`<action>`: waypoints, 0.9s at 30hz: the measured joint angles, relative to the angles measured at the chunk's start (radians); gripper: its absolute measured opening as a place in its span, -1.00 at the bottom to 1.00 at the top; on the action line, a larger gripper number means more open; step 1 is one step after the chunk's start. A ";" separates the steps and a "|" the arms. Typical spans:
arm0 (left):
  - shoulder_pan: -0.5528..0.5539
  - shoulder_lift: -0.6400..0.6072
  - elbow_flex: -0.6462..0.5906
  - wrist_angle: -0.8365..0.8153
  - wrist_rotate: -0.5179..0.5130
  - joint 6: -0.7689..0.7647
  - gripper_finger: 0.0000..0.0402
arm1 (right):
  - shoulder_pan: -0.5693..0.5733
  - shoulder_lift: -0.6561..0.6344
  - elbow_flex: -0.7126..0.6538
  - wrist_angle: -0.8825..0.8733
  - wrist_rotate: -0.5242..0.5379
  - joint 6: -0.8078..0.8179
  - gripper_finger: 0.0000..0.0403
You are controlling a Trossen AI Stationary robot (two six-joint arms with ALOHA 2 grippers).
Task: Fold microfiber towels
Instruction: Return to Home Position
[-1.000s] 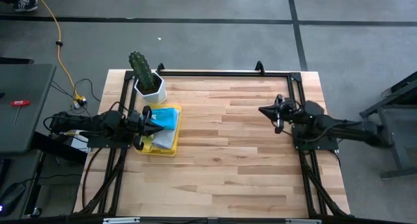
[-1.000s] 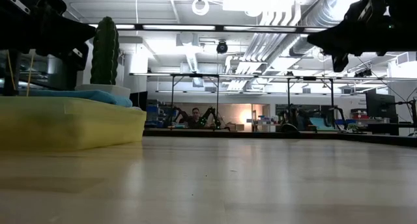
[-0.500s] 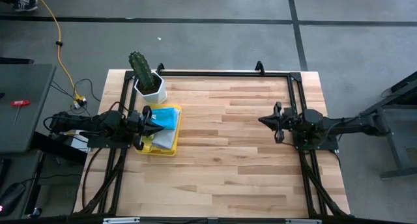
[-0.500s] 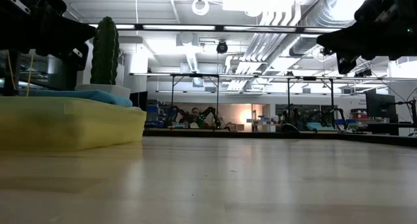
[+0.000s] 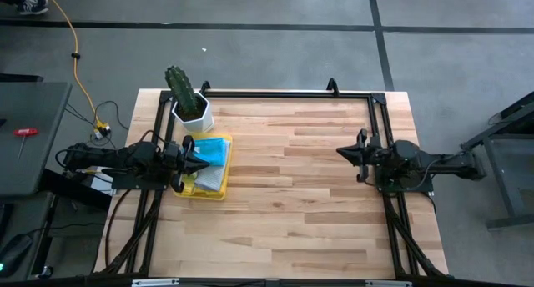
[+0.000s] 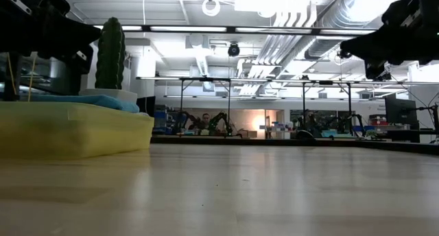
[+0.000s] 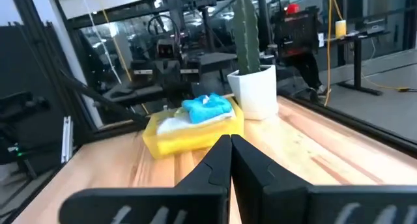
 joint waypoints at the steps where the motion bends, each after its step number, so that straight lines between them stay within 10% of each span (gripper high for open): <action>1: 0.000 0.001 0.000 0.003 0.000 0.000 -1.00 | 0.000 0.003 0.000 -0.002 0.003 0.001 -1.00; 27: 0.000 0.010 0.001 0.003 0.000 0.000 -1.00 | 0.001 0.022 -0.013 -0.040 -0.129 -0.151 -1.00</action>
